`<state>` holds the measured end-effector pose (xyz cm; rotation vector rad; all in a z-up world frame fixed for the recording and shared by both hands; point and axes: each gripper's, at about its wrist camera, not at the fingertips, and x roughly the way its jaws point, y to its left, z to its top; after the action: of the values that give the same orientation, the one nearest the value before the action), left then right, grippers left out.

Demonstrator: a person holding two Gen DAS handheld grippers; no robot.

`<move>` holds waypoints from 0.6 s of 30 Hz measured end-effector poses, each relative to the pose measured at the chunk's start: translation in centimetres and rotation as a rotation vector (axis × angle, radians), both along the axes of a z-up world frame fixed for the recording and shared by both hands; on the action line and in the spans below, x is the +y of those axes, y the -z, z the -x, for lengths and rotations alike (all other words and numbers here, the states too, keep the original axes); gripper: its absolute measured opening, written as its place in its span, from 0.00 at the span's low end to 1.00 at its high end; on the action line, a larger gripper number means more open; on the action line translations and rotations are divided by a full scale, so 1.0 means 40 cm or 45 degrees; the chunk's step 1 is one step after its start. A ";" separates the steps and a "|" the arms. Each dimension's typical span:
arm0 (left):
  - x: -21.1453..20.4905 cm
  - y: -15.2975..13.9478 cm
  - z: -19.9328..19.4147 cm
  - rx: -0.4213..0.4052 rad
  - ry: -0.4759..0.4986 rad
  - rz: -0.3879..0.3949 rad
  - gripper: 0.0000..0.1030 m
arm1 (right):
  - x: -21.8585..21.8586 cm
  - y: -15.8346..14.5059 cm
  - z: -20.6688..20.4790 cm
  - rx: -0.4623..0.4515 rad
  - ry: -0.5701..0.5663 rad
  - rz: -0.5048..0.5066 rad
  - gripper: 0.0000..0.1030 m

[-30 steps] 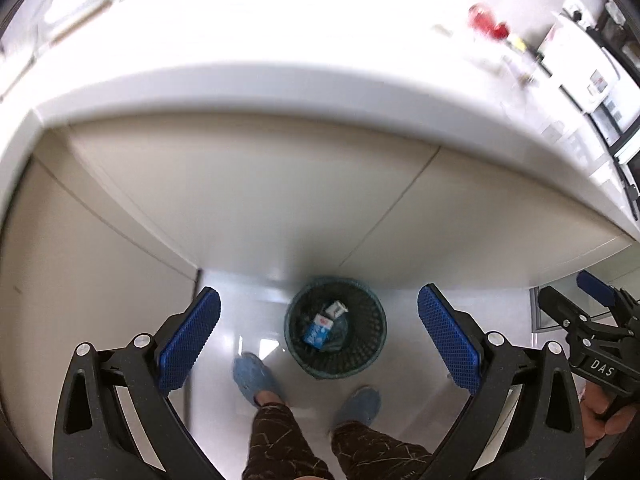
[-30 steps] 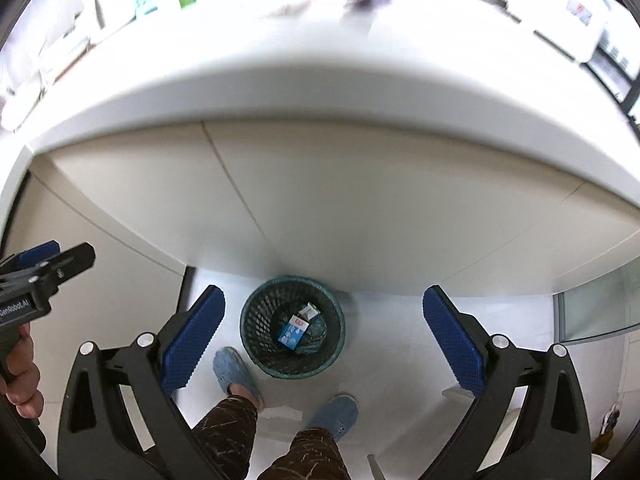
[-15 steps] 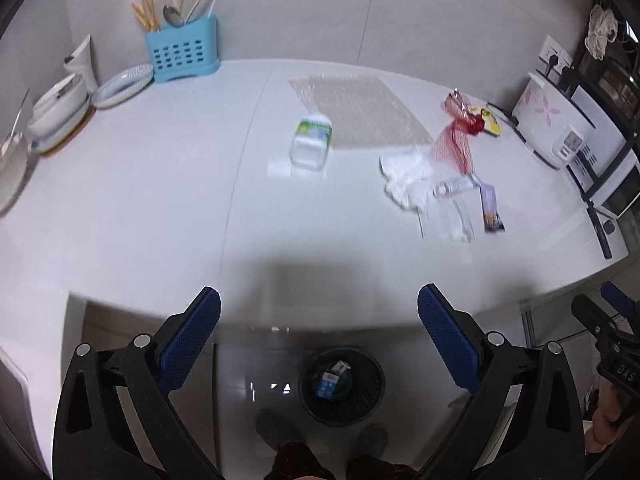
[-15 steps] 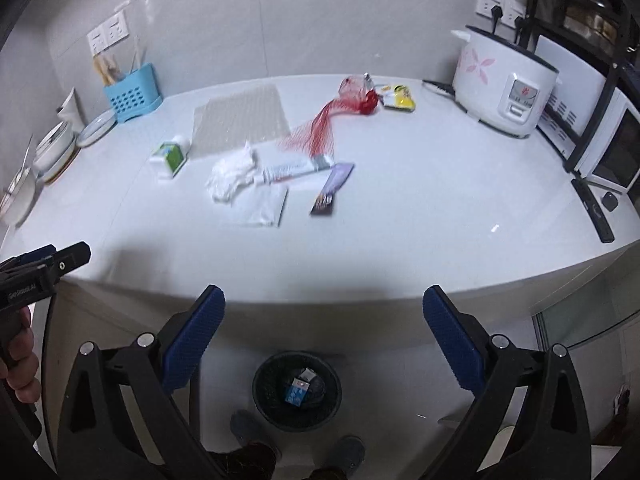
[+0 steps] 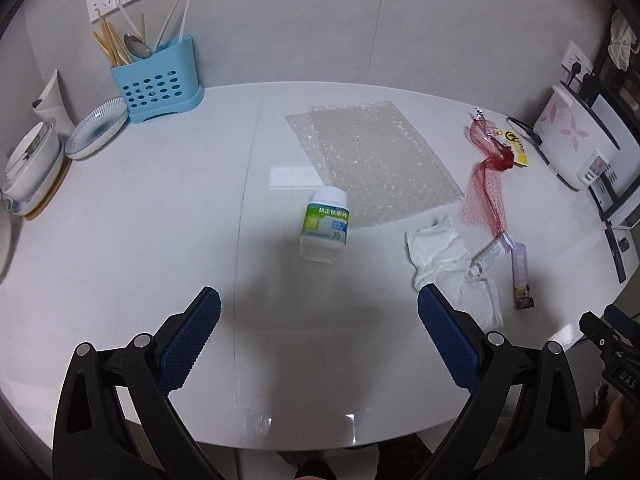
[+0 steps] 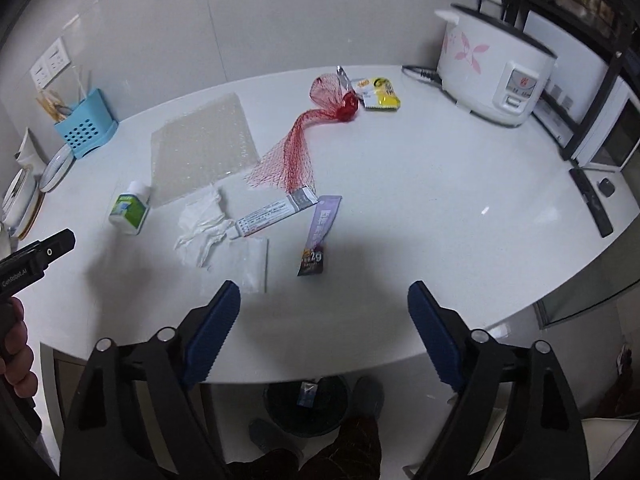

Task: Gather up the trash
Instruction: 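Grasp the white pill bottle with the left tool while the right tool grasps the purple sachet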

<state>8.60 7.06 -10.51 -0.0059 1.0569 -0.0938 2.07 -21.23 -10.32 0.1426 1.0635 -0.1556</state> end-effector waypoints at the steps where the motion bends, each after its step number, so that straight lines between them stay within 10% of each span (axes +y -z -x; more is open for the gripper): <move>1: -0.002 0.008 -0.020 0.004 -0.010 -0.008 0.94 | -0.006 0.011 -0.023 0.016 -0.002 0.000 0.71; 18: -0.049 0.170 -0.254 0.192 -0.087 -0.090 0.94 | -0.023 0.166 -0.245 0.282 -0.062 -0.004 0.54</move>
<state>18.77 5.09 -17.30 0.0150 1.2090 0.0065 11.86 -22.15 -16.94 0.1038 1.2867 -0.1279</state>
